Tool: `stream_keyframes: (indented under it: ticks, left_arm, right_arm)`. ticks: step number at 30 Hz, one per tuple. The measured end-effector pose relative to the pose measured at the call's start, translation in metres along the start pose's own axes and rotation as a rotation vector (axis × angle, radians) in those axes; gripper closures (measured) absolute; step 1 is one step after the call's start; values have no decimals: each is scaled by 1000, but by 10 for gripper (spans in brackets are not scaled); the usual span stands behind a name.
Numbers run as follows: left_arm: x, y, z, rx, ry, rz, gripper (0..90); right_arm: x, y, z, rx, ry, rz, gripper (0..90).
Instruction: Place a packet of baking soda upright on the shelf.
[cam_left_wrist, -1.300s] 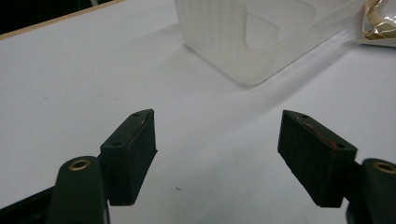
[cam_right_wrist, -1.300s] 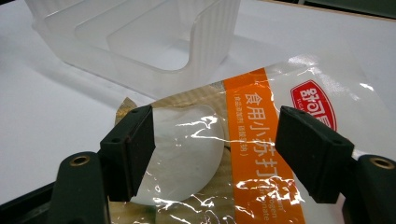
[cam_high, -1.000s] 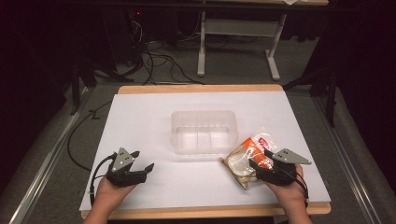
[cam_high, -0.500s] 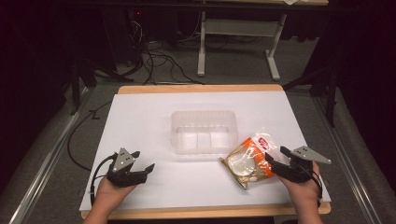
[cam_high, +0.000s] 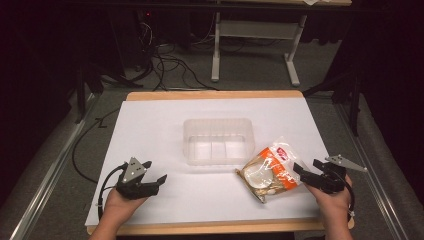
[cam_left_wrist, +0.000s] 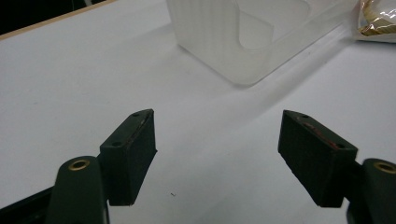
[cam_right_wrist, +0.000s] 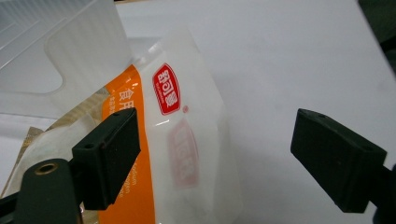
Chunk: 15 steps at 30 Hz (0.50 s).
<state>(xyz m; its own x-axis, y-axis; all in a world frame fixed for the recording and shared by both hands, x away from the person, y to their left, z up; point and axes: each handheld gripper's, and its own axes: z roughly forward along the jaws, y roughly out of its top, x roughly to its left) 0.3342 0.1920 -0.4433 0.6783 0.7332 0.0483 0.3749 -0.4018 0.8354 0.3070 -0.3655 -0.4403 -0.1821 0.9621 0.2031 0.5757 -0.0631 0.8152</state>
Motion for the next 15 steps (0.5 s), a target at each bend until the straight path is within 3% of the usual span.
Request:
stream_keyframes:
  ticks: [1,2,6,8,11,12,15]
  left_arm:
    - [0,0,0,1,0,1,281]
    - [0,0,0,3,0,3,281]
    - [-1,0,0,4,3,6,281]
    - [-1,0,0,4,4,6,281]
    - [-1,0,0,7,4,9,281]
    - [-1,0,0,9,5,12,281]
    - [-2,0,0,11,5,15,281]
  right_arm:
    - [0,0,0,0,0,0,158]
    - [-5,-3,7,39,34,49,160]
    - [-7,-7,14,93,79,75,189]
    - [-4,-9,18,122,126,76,281]
    - [-3,-9,17,118,150,77,347]
    - [-1,-10,14,104,183,66,415]
    - [4,-9,9,72,214,41,489]
